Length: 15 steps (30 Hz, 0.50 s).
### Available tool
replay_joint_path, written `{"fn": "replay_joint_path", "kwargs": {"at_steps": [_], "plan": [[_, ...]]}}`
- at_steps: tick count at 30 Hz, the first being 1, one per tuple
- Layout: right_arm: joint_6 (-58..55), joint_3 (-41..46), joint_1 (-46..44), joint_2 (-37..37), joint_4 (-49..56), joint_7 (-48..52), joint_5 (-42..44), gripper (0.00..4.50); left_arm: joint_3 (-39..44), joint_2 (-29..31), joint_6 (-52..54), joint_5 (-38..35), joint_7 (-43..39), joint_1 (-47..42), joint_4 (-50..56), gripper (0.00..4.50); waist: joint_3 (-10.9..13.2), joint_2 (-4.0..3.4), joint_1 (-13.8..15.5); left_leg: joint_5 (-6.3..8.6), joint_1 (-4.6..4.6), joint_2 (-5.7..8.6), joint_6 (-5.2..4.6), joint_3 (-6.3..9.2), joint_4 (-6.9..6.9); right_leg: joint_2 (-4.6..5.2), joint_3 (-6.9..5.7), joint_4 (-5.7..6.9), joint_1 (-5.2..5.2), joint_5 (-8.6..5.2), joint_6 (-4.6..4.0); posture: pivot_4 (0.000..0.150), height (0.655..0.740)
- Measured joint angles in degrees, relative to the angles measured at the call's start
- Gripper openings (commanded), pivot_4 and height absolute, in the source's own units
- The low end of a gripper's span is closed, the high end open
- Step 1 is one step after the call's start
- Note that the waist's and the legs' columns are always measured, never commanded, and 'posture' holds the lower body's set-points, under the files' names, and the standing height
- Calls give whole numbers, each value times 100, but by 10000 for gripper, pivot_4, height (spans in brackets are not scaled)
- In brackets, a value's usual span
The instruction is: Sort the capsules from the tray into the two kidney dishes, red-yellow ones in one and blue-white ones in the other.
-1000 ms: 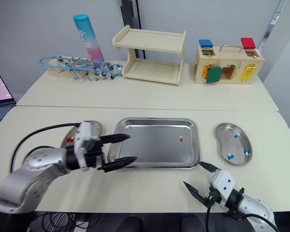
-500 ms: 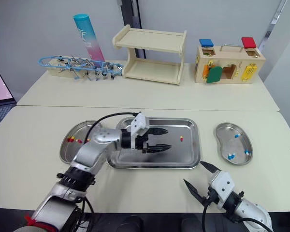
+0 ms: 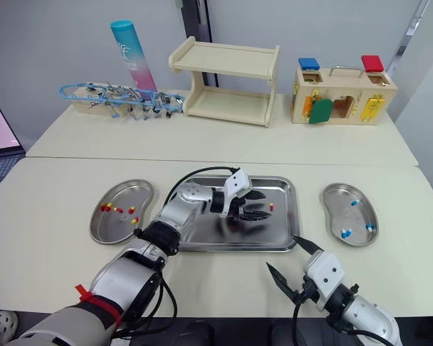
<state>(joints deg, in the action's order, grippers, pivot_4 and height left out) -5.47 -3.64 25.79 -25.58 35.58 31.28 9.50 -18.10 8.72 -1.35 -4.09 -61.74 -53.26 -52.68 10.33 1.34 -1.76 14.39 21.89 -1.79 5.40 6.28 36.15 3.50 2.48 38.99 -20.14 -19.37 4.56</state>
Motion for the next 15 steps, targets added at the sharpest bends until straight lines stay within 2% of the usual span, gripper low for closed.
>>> {"fn": "replay_joint_path", "kwargs": {"at_steps": [5, 12, 15], "plan": [[-118, -8, 191, 13, 190, -148, -53, 45000, 29, -307, -419, 316, 222, -359, -829, 32661, 0, 1, 2, 0, 0, 1, 0, 1, 1, 0, 0, 0, 1, 0, 1, 1500, 7400], [-150, -38, 339, 37, 339, -261, -153, 45000, 118, -545, -677, 583, 361, -610, -1335, 32661, 0, 1, -7, 0, -2, 1, 0, 2, 0, 0, -1, 1, 1, 0, 1, 1500, 7400], [-156, -49, 383, 42, 362, -275, -162, 45000, 167, -566, -704, 667, 362, -649, -1402, 27364, 0, 1, -5, 0, -2, 1, 0, 2, 0, 0, 0, 1, 2, 0, 1, 1500, 7400]]}}
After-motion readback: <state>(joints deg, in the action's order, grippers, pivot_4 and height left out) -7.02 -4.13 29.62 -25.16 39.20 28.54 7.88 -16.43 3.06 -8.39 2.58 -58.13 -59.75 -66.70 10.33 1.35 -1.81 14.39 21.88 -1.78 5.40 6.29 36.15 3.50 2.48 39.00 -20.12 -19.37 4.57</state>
